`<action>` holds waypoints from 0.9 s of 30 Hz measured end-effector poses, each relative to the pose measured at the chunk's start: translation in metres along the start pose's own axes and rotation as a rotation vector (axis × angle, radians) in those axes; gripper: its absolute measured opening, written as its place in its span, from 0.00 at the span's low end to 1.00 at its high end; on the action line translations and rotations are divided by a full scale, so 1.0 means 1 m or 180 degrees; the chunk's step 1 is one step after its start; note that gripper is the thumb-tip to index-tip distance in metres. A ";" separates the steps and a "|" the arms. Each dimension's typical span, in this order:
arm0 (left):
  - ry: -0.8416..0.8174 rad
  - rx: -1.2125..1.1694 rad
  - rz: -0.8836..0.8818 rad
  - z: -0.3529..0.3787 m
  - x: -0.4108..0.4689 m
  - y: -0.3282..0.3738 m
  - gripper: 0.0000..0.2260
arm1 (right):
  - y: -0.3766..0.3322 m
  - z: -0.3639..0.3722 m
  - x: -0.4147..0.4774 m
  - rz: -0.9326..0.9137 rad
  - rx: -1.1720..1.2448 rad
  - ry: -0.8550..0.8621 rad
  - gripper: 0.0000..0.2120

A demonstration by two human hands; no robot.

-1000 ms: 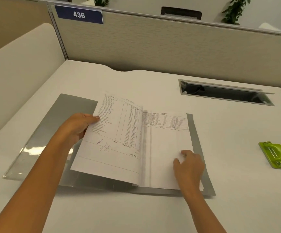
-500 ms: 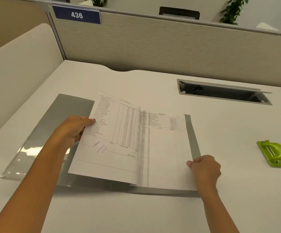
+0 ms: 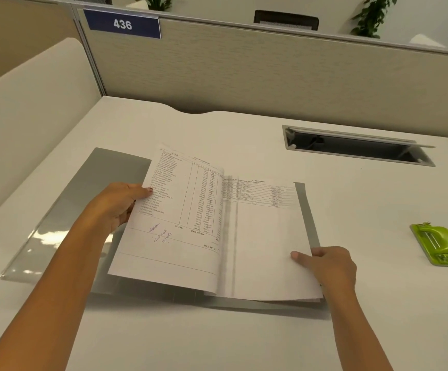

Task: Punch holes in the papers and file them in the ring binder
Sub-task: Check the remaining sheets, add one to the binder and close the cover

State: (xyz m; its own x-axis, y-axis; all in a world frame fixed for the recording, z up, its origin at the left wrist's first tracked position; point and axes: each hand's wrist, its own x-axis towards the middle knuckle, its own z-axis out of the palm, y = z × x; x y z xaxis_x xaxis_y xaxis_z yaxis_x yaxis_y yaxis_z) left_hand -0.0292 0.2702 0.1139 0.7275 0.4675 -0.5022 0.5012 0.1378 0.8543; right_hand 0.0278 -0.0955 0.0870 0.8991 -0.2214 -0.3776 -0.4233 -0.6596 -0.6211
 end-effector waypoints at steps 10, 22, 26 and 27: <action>-0.0010 -0.0064 0.0007 0.002 -0.004 0.002 0.06 | -0.051 -0.022 -0.036 -0.0608 0.1225 -0.0355 0.07; -0.0118 -0.0077 0.0230 0.003 -0.016 0.007 0.06 | -0.135 0.056 -0.100 -0.1670 0.1268 -0.1365 0.09; -0.0030 -0.0003 0.0279 0.003 -0.018 0.006 0.08 | -0.143 0.086 -0.110 -0.1967 0.0977 -0.1317 0.12; 0.0001 0.0028 0.0291 0.004 -0.018 0.006 0.09 | -0.143 0.093 -0.113 -0.2031 0.0888 -0.1305 0.12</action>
State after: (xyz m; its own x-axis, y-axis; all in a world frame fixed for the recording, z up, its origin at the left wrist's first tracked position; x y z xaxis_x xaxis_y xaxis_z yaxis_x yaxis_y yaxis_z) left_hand -0.0372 0.2594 0.1275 0.7702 0.4781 -0.4222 0.4368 0.0869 0.8953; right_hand -0.0234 0.0909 0.1544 0.8873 0.4542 -0.0806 0.0969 -0.3543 -0.9301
